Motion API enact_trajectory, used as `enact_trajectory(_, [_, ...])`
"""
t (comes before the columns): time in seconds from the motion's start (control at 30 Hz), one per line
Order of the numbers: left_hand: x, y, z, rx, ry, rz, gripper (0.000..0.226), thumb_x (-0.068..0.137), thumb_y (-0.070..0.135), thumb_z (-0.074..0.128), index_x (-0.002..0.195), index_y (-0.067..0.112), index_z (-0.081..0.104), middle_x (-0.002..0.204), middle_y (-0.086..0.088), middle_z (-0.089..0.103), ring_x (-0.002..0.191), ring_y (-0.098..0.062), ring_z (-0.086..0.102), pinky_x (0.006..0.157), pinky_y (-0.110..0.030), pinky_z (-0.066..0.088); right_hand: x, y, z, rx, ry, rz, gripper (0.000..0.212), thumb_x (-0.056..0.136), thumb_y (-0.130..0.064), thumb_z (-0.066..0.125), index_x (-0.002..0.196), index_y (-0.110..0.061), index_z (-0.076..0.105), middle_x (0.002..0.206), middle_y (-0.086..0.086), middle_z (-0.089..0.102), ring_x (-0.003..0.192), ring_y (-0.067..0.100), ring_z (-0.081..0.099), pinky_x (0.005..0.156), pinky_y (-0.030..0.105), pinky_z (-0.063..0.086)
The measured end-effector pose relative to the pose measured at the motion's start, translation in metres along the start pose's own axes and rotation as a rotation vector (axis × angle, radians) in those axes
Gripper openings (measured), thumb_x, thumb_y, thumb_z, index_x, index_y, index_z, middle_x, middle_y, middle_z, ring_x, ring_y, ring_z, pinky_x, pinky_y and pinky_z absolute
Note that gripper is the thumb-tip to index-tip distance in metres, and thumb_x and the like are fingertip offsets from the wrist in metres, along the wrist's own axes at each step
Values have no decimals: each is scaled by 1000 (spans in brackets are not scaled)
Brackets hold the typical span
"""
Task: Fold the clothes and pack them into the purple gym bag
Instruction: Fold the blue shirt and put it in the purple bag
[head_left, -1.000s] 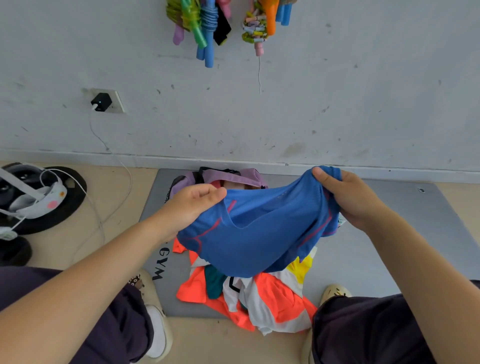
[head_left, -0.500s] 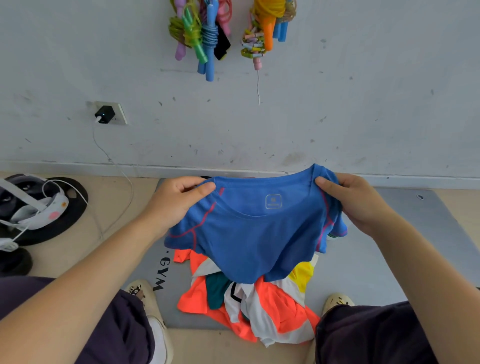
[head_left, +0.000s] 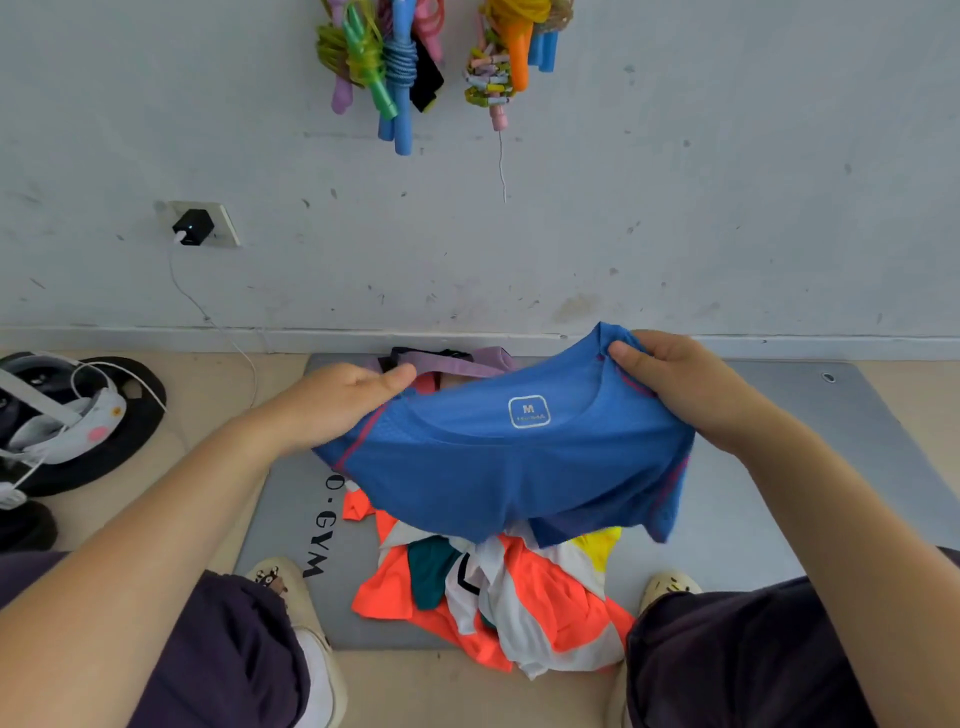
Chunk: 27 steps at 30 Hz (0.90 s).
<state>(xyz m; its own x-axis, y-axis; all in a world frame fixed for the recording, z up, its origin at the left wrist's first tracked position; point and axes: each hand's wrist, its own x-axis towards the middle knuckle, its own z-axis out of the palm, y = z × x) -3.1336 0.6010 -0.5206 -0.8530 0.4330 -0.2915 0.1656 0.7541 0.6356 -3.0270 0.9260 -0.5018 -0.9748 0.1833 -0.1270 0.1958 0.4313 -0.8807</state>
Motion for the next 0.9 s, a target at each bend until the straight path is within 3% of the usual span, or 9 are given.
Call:
enact_trajectory(0.1, [-4,-5,-10,34,-273,-14,98,45,97,55,76,4,58,74,-3,48,71,-15,44,72,-31,32,-6,-1,-10,-226,-328,94,39,85,-57,63,72,-20,65,68,-4,68,63,9,62,62,22,46])
enact_trajectory(0.2, [-6,-10,-12,-173,-273,31,56,59,68,79,69,13,70,70,4,65,65,-10,58,66,-20,44,-9,1,-19,-213,-565,158,44,72,-57,71,80,-13,71,75,7,74,62,16,70,57,23,52])
enact_trajectory(0.27, [-6,-9,-9,-366,-228,68,36,72,51,78,83,17,75,88,-2,76,78,-14,69,72,-23,55,-7,5,-23,-132,-544,130,41,73,-53,76,83,-13,73,83,10,75,74,19,72,66,26,54])
enact_trajectory(0.37, [-5,-5,-2,-645,-163,67,45,80,41,66,110,7,69,113,-12,72,100,-18,69,85,-26,56,-3,11,-20,88,-419,83,35,86,-42,63,102,-12,71,105,8,74,101,21,69,85,32,51])
enact_trajectory(0.5, [-8,5,4,-545,21,73,24,92,41,61,98,22,74,102,-1,76,90,-13,68,82,-28,51,-2,7,1,314,-215,93,28,97,-30,52,111,-12,67,109,5,74,102,18,68,78,25,56])
enact_trajectory(0.57, [-8,7,0,-412,97,96,32,88,55,62,92,26,74,87,5,76,79,-9,67,74,-26,48,-4,-1,5,335,-138,110,26,95,-35,57,102,-15,72,103,5,75,95,18,71,69,24,57])
enact_trajectory(0.67, [-11,5,-10,-248,85,116,74,61,77,64,87,8,68,68,-4,60,64,-13,56,67,-31,41,-10,-10,-3,41,-248,74,49,67,-62,76,89,-18,75,89,1,76,79,13,71,64,26,55])
enact_trajectory(0.77, [-14,-1,-20,-144,-68,73,68,47,72,74,82,13,71,72,-9,67,62,-15,61,62,-32,49,-14,-9,-12,-307,-437,72,47,58,-63,76,77,-20,72,71,-7,69,66,7,64,62,21,46])
enact_trajectory(0.9, [-15,-8,-22,-240,-189,56,59,54,62,85,93,19,76,91,-4,77,81,-12,72,70,-22,55,-12,0,-15,-12,-419,71,35,79,-44,70,100,-17,74,102,2,75,98,17,71,84,30,53])
